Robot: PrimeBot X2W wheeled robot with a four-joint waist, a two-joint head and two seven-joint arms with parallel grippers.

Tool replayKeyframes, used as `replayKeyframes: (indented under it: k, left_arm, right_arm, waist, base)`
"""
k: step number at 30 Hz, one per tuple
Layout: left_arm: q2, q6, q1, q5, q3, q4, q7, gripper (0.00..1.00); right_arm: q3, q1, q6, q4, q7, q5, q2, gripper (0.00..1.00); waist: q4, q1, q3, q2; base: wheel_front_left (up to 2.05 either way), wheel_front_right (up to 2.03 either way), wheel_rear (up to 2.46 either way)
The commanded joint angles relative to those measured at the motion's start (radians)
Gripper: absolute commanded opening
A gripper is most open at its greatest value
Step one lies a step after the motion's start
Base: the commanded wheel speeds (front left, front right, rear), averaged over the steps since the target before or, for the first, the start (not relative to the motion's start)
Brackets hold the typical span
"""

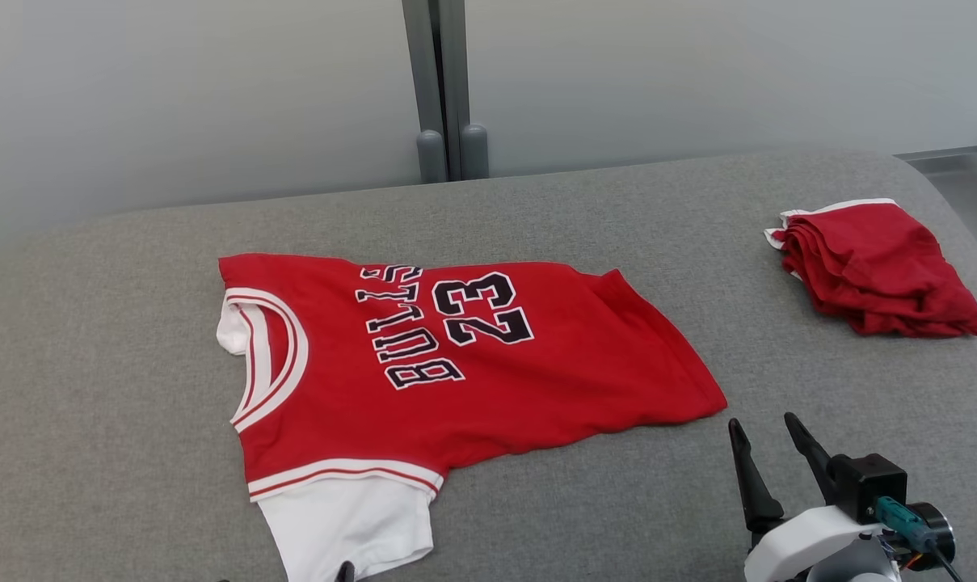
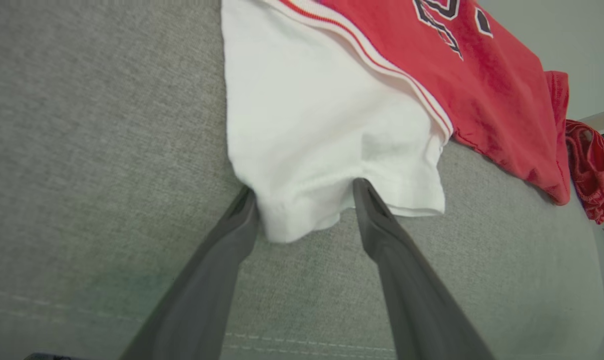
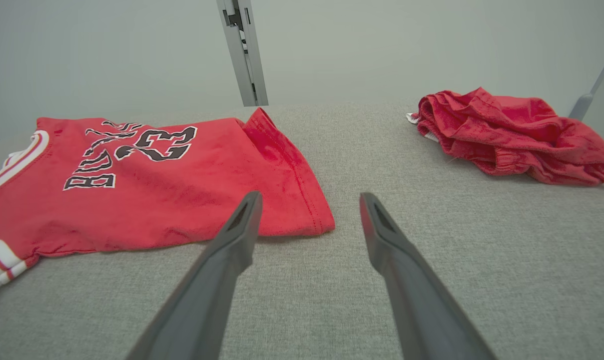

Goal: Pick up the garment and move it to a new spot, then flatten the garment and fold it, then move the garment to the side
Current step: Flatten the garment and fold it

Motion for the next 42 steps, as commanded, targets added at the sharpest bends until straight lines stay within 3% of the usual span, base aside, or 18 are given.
replayKeyframes:
  k: [1, 2, 3, 9, 20, 30, 31, 32, 35, 36, 42]
  left_arm:
    - [0.001, -0.002, -0.02, -0.013, -0.001, 0.0, -0.013, 0.22]
    - [0.001, -0.003, -0.023, -0.017, -0.004, 0.0, -0.02, 0.04]
    - [0.001, -0.007, -0.028, -0.017, -0.008, -0.001, -0.029, 0.0]
    - [0.016, -0.008, -0.049, 0.022, -0.015, -0.029, -0.1, 0.0]
    - [0.029, 0.002, -0.073, 0.056, -0.019, -0.098, -0.139, 0.0]
    - [0.034, 0.007, -0.082, 0.059, -0.02, -0.127, -0.149, 0.0]
    - [0.034, 0.007, -0.082, 0.059, -0.02, -0.129, -0.151, 0.0]
    - [0.034, 0.006, -0.083, 0.058, -0.02, -0.13, -0.152, 0.0]
    - [0.034, 0.004, -0.089, 0.059, -0.021, -0.135, -0.157, 0.0]
    - [0.034, 0.002, -0.092, 0.06, -0.023, -0.138, -0.16, 0.0]
    - [0.048, -0.006, -0.131, 0.074, -0.034, -0.156, -0.157, 0.0]
  right_arm:
    - [-0.006, -0.008, -0.002, 0.004, -0.005, -0.007, -0.003, 1.0]
    - [-0.009, -0.009, -0.002, 0.007, -0.005, -0.008, -0.003, 1.0]
    - [-0.013, -0.011, -0.002, 0.013, -0.005, -0.012, -0.003, 1.0]
    - [-0.068, -0.057, -0.002, 0.11, -0.001, -0.07, -0.003, 1.0]
    - [-0.141, -0.249, -0.002, 0.36, 0.131, -0.151, -0.003, 1.0]
    - [-0.072, -0.368, -0.002, 0.537, 0.244, -0.137, -0.003, 1.0]
    - [-0.061, -0.372, -0.002, 0.546, 0.253, -0.125, -0.003, 0.78]
    - [-0.045, -0.376, -0.002, 0.554, 0.261, -0.109, -0.003, 0.47]
    - [-0.01, -0.386, -0.001, 0.558, 0.275, -0.065, -0.002, 0.04]
    - [0.003, -0.392, -0.001, 0.554, 0.277, -0.044, -0.002, 0.0]
    - [0.038, -0.414, -0.001, 0.506, 0.256, 0.039, -0.004, 0.0]
  waist:
    - [0.003, 0.0, 0.001, 0.0]
    - [0.005, 0.0, 0.002, 0.0]
    - [0.008, 0.0, 0.002, 0.0]
    - [0.033, 0.0, 0.006, 0.0]
    - [0.079, 0.0, 0.029, 0.0]
    - [0.097, 0.0, 0.055, 0.0]
    - [0.098, 0.0, 0.056, 0.0]
    - [0.098, 0.0, 0.056, 0.0]
    - [0.097, 0.0, 0.054, 0.0]
    - [0.096, 0.0, 0.052, 0.0]
    - [0.092, 0.0, 0.035, 0.0]
  base:
    - [0.0, 0.0, 0.0]
    - [0.0, 0.0, 0.0]
    - [0.0, 0.0, 0.0]
    - [0.0, 0.0, 0.0]
    - [0.0, 0.0, 0.0]
    - [0.0, 0.0, 0.0]
    - [0.0, 0.0, 0.0]
    - [0.0, 0.0, 0.0]
    - [0.0, 0.0, 0.0]
    - [0.0, 0.0, 0.0]
    - [0.0, 0.0, 0.0]
